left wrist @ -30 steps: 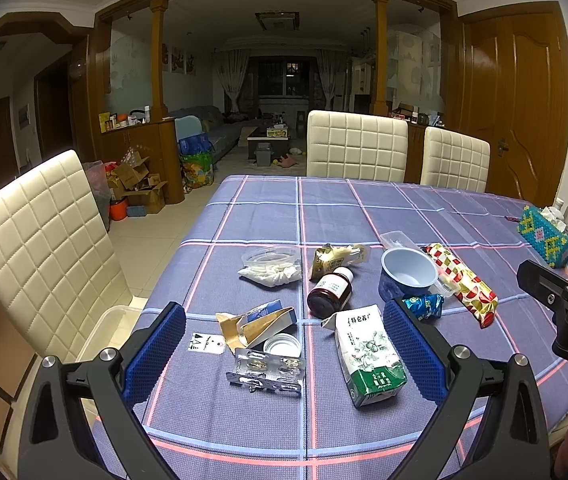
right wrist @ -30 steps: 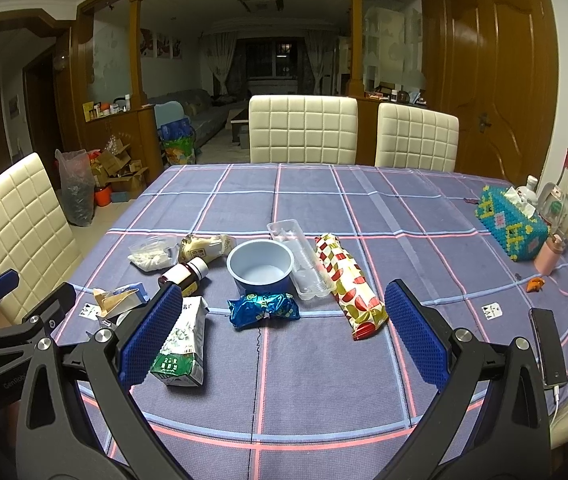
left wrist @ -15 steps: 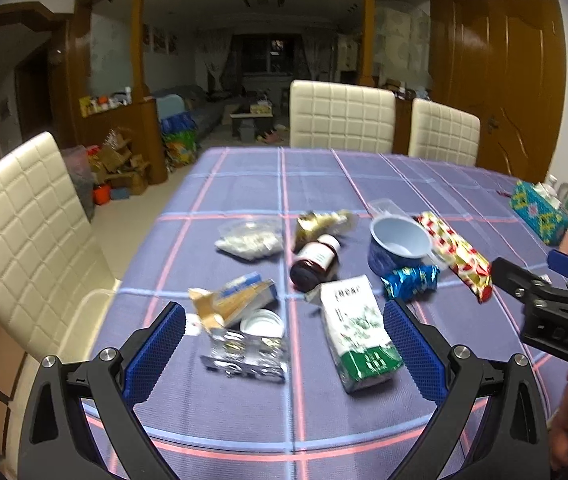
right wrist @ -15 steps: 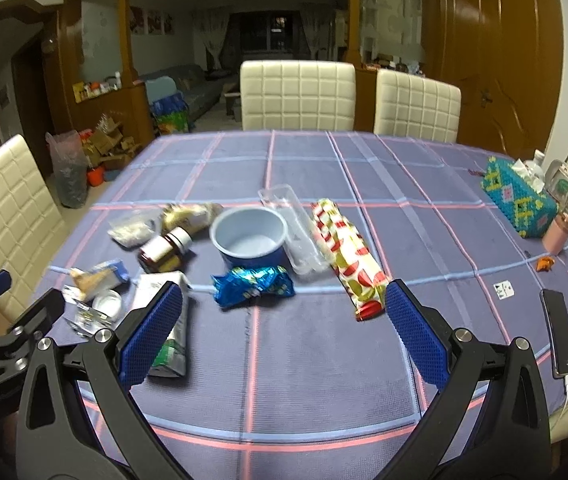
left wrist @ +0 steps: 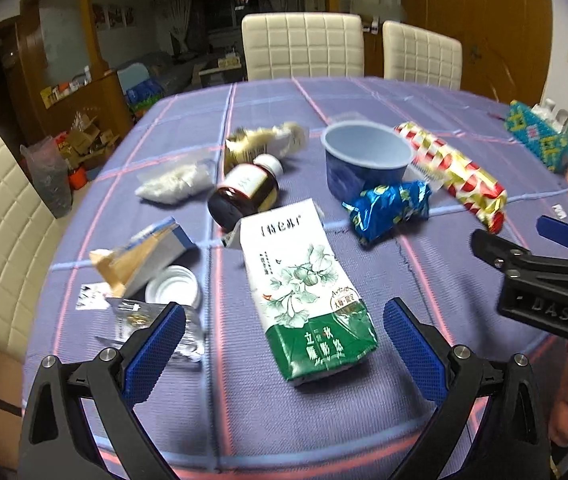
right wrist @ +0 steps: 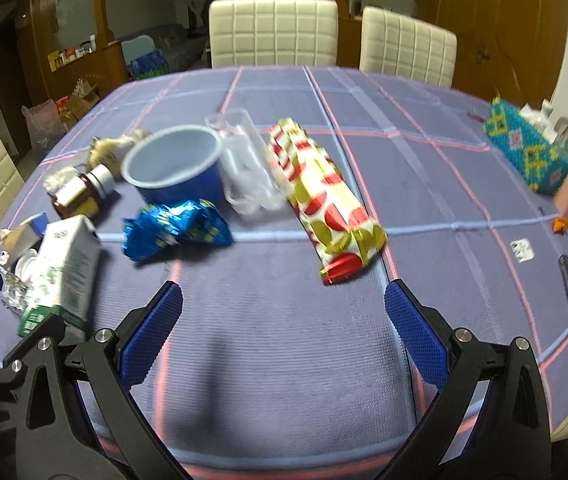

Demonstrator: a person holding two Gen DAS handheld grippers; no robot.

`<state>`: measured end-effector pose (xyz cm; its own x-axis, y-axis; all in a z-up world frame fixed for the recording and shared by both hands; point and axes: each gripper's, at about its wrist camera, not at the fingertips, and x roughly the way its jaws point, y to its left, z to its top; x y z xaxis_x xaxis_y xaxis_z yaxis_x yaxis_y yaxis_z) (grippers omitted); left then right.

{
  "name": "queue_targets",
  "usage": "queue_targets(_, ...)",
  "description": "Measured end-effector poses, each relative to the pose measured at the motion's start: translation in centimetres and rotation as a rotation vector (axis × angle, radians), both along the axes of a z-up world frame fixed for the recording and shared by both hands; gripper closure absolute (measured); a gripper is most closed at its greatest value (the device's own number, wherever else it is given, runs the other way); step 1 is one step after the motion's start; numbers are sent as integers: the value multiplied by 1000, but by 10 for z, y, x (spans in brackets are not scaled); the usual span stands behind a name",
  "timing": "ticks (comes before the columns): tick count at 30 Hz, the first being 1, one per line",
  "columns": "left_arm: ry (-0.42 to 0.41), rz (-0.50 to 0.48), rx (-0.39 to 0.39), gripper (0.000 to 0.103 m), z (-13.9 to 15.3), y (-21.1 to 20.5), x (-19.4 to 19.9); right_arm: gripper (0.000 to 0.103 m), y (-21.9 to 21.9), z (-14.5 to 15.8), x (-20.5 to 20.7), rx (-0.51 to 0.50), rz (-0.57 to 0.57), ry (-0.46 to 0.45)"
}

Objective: Collect trash
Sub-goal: 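Reach the left tool to the green-and-white milk carton and grasp it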

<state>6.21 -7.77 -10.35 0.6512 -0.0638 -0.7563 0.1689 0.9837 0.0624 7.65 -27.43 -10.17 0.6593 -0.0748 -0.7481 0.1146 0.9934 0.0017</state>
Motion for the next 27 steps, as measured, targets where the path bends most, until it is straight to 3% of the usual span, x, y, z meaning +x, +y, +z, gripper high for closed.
queue_targets(6, 73, -21, -28, 9, -18, -7, 17, 3, -19, -1, 7, -4, -49, -28)
queue_targets(8, 101, -30, -38, 37, -22, -9, 21, 3, -22, 1, 10, -11, -64, -32)
queue_targets(10, 84, -17, -17, 46, -22, -11, 20, 3, -25, 0, 14, -18, -73, -27)
queue_targets(13, 83, -36, -65, 52, -19, -8, 16, 3, -28, -4, 21, -28, -72, -16)
queue_targets(19, 35, -42, -49, 53, -12, -10, 10, 6, -34, -15, 43, 9, -55, 20)
queue_targets(21, 25, -32, -51, 53, -9, -9, 12, 28, -35, -19, 51, 34, -40, 46)
queue_targets(23, 19, -19, -56, 53, -7, -9, 15, 71, -33, -22, 50, 19, -43, 46)
queue_targets(24, 12, -10, -57, 53, -6, -7, 16, 81, -31, -22, 48, 19, -35, 48)
queue_targets(27, -12, 3, -54, 53, -2, -5, 13, 91, -25, -18, 34, 36, -42, 11)
